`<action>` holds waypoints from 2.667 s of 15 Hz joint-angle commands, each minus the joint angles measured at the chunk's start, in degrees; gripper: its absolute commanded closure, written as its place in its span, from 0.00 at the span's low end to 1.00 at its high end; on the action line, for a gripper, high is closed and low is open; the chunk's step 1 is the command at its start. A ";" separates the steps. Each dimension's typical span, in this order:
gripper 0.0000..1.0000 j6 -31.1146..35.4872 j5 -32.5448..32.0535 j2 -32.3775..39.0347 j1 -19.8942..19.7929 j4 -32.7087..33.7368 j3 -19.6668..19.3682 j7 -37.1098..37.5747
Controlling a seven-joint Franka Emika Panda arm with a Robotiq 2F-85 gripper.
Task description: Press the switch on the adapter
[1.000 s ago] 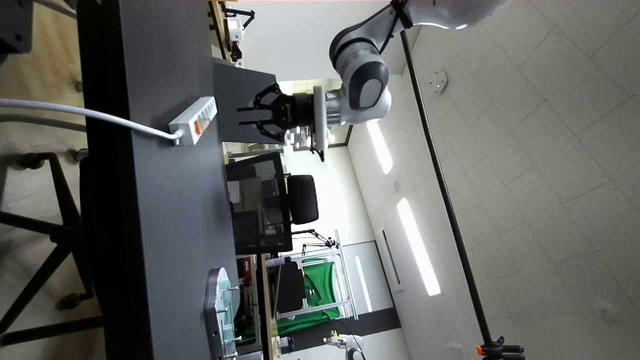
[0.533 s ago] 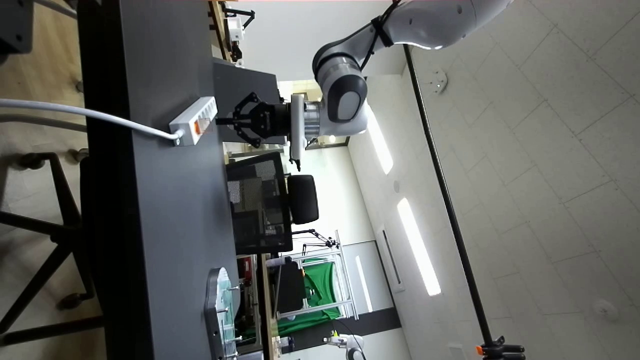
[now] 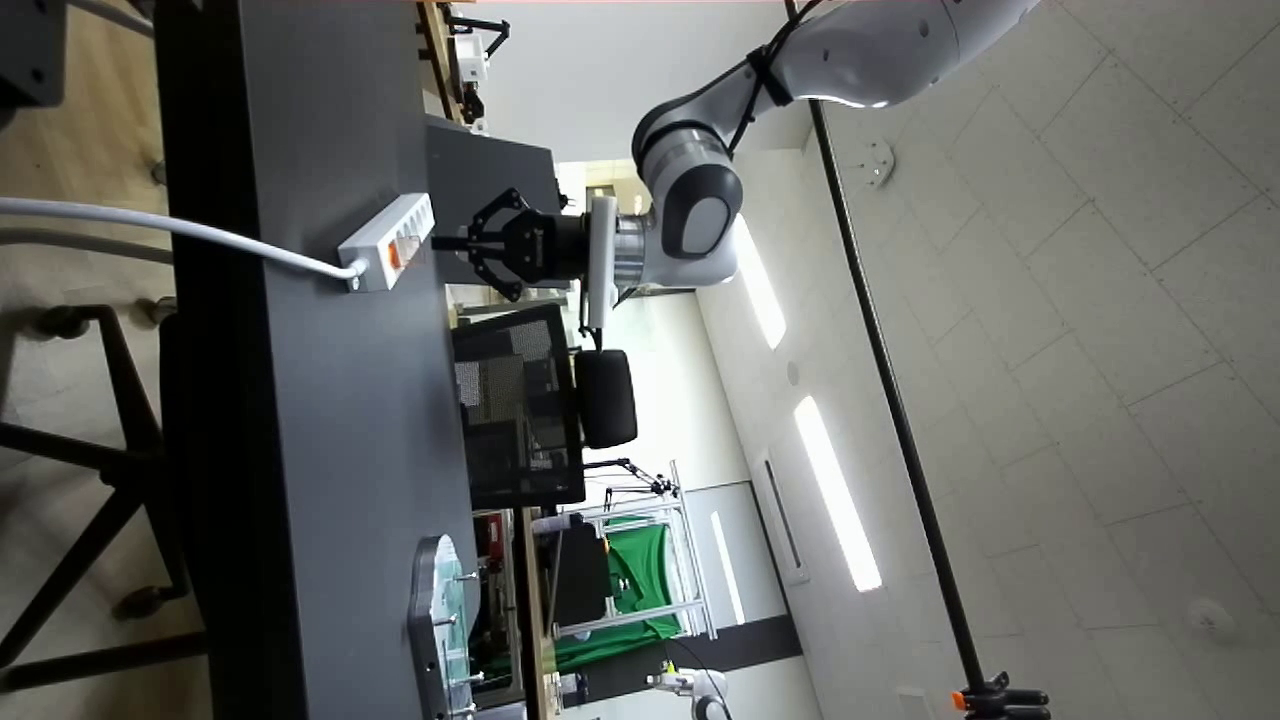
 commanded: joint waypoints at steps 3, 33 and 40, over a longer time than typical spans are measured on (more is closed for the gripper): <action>1.00 -1.06 0.34 0.22 -1.19 0.88 0.44 0.57; 1.00 3.48 0.43 4.36 -2.06 1.59 1.72 1.90; 0.99 4.11 0.42 3.88 -2.51 0.16 2.16 0.38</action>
